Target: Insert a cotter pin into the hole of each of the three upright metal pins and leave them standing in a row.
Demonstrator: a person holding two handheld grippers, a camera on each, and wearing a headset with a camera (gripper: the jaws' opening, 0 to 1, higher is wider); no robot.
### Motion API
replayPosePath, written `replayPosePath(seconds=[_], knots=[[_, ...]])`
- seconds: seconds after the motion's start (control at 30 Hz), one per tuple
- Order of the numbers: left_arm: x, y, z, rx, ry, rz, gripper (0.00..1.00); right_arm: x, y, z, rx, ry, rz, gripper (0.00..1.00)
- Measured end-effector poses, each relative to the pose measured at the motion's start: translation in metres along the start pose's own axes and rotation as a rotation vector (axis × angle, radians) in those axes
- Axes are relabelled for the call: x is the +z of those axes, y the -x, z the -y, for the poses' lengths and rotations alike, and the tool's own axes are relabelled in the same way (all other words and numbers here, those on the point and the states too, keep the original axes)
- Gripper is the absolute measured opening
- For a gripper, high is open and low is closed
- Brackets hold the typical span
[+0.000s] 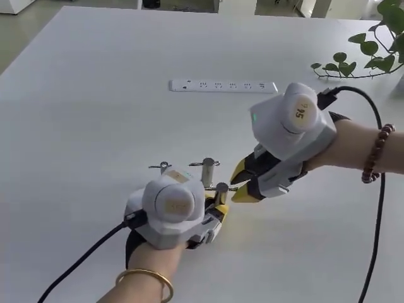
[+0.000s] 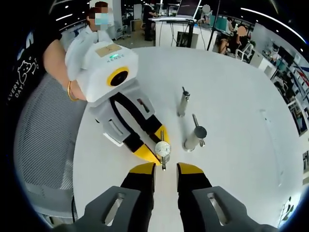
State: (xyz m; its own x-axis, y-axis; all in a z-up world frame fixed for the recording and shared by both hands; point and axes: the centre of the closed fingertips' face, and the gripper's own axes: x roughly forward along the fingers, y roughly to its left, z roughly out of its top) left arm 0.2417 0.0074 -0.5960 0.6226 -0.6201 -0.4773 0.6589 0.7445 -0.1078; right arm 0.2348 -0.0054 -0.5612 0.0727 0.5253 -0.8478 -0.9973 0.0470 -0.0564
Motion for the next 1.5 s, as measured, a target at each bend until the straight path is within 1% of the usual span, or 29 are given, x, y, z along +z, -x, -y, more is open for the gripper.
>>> replayPosePath(seconds=[0.1, 0.2, 0.4, 0.5, 0.9, 1.13, 1.4, 1.43, 1.5], knots=[[0.0, 0.0, 0.0, 0.001, 0.001, 0.0, 0.12, 0.0, 0.005, 0.0, -0.006, -0.013, 0.009, 0.09], [0.0, 0.0, 0.0, 0.001, 0.004, 0.0, 0.12, -0.004, 0.004, 0.001, -0.015, -0.021, 0.013, 0.06], [0.0, 0.0, 0.0, 0.0, 0.007, -0.001, 0.12, -0.001, 0.005, -0.006, -0.007, -0.003, 0.017, 0.0], [0.0, 0.0, 0.0, 0.0, 0.009, -0.001, 0.12, 0.001, 0.004, -0.008, -0.002, 0.004, 0.021, 0.0], [-0.001, 0.0, 0.0, 0.0, 0.021, -0.002, 0.12, 0.006, 0.0, -0.008, 0.002, 0.037, 0.018, 0.0], [-0.001, 0.0, 0.0, 0.003, 0.026, -0.002, 0.12, 0.006, 0.0, -0.006, -0.003, 0.039, 0.022, 0.0], [-0.002, 0.0, 0.0, 0.002, 0.028, -0.012, 0.13, 0.009, -0.002, -0.008, -0.004, 0.039, 0.023, 0.0], [-0.002, 0.0, 0.0, 0.001, 0.028, -0.013, 0.13, 0.009, -0.002, -0.009, -0.001, 0.038, 0.022, 0.01], [-0.002, -0.001, -0.001, 0.0, 0.027, -0.014, 0.13, 0.008, -0.003, -0.007, -0.007, 0.036, 0.022, 0.05]])
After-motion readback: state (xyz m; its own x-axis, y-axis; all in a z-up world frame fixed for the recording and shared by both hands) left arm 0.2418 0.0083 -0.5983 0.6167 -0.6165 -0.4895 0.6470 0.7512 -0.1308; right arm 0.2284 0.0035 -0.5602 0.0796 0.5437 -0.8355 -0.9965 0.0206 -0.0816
